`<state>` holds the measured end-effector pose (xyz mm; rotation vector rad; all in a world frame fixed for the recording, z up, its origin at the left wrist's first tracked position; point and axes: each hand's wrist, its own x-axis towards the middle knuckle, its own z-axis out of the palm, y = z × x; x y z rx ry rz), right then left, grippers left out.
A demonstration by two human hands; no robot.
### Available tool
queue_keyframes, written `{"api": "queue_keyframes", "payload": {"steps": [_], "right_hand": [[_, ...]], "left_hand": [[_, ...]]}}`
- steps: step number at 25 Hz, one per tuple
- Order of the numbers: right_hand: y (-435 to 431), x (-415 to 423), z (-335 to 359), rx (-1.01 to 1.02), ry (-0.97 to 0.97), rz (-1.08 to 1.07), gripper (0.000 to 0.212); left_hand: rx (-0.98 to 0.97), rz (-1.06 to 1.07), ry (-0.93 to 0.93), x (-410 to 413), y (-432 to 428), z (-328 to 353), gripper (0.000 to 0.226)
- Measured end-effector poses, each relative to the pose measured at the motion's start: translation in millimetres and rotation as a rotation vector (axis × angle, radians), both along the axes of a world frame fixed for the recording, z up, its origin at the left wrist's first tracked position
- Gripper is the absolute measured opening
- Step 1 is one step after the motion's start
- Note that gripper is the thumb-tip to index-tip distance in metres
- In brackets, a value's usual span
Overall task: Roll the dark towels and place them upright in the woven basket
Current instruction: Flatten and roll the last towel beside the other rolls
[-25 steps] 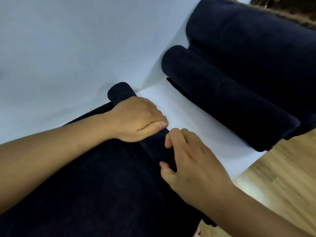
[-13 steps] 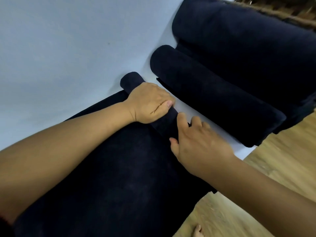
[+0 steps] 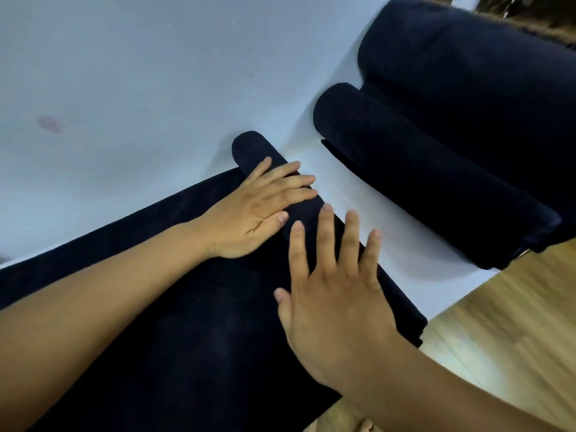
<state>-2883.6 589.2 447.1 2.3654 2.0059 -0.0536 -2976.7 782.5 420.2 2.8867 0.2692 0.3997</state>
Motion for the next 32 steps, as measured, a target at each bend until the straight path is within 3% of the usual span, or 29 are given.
{"api": "queue_keyframes", "payload": {"steps": [7,16,20,25,29,32], "right_hand": [[-10,22,28,0.104,0.363,-0.010,0.076],[-3,65,15,-0.036,0.292,-0.151,0.055],[-3,86,14,-0.038,0.134,-0.203,0.060],[-5,58,2,0.074,-0.151,-0.194,0.064],[-16,27,-6,0.100,-0.215,-0.160,0.075],[-28,1,-11,0.164,-0.116,-0.098,0.080]], "left_hand": [[-0.001,0.055,-0.046,-40,-9,2,0.042],[0.170,-0.106,-0.081,71,9,11,0.043],[0.147,-0.113,-0.094,102,8,13,0.045],[0.130,-0.075,-0.044,58,6,5,0.049],[0.040,0.007,-0.031,12,-10,2,0.049],[0.027,0.065,-0.035,-20,-20,-1,0.050]]}}
